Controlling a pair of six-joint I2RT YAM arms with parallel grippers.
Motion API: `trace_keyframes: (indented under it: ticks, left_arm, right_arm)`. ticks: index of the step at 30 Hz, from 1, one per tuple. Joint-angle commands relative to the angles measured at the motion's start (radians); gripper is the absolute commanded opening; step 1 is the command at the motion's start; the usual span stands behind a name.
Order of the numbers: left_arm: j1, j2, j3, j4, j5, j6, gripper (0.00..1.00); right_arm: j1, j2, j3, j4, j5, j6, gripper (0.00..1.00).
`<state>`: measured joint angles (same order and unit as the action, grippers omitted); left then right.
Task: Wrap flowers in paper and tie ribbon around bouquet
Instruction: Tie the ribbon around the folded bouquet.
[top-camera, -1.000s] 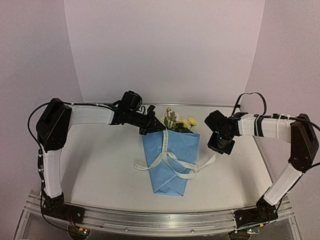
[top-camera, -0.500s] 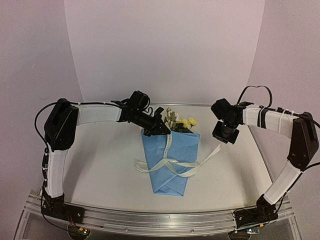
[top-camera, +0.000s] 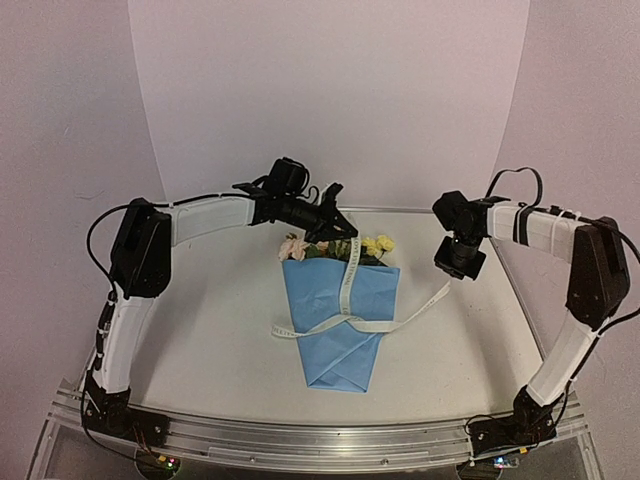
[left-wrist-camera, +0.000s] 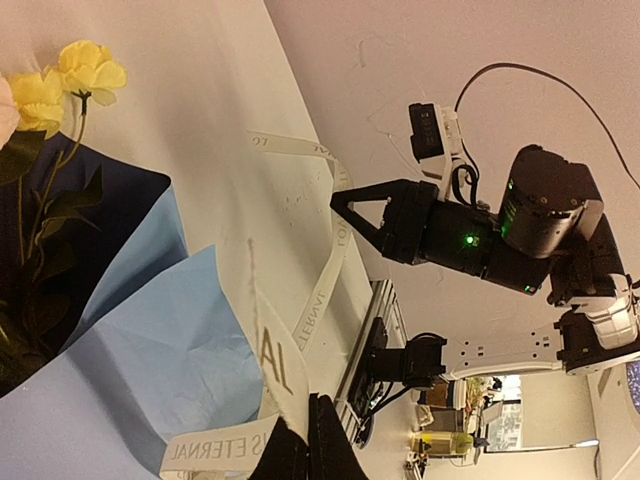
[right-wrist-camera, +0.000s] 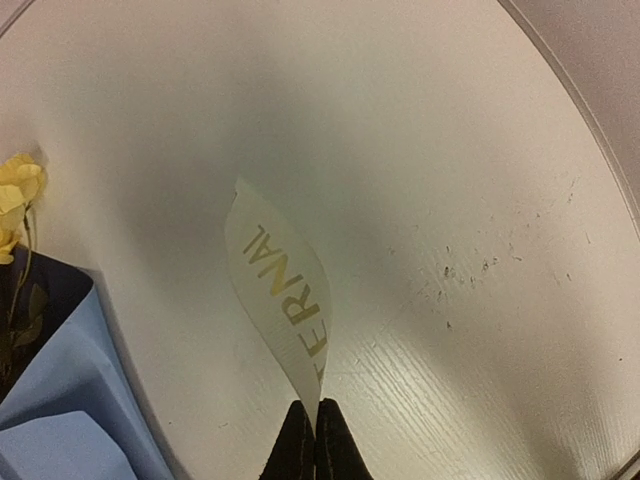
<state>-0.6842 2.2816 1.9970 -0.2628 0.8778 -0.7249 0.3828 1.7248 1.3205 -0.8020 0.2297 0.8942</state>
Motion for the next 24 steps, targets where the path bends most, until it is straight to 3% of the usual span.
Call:
trace_keyframes:
  ticks: [1, 17, 24]
  left_arm:
    - [0.02, -0.025, 0.004, 0.025, -0.03, 0.033, 0.0]
    - [0.165, -0.481, -0.654, 0.048, -0.333, 0.075, 0.0]
    - [0.255, -0.566, -0.79, 0.024, -0.417, 0.059, 0.0]
  right_arm:
    - [-0.05, 0.034, 0.043, -0.033, 0.005, -0.035, 0.0]
    - [-0.15, 0.182, 0.148, -0.084, 0.045, -0.124, 0.0]
    - [-0.182, 0.231, 0.201, -0.109, 0.081, -0.164, 0.0]
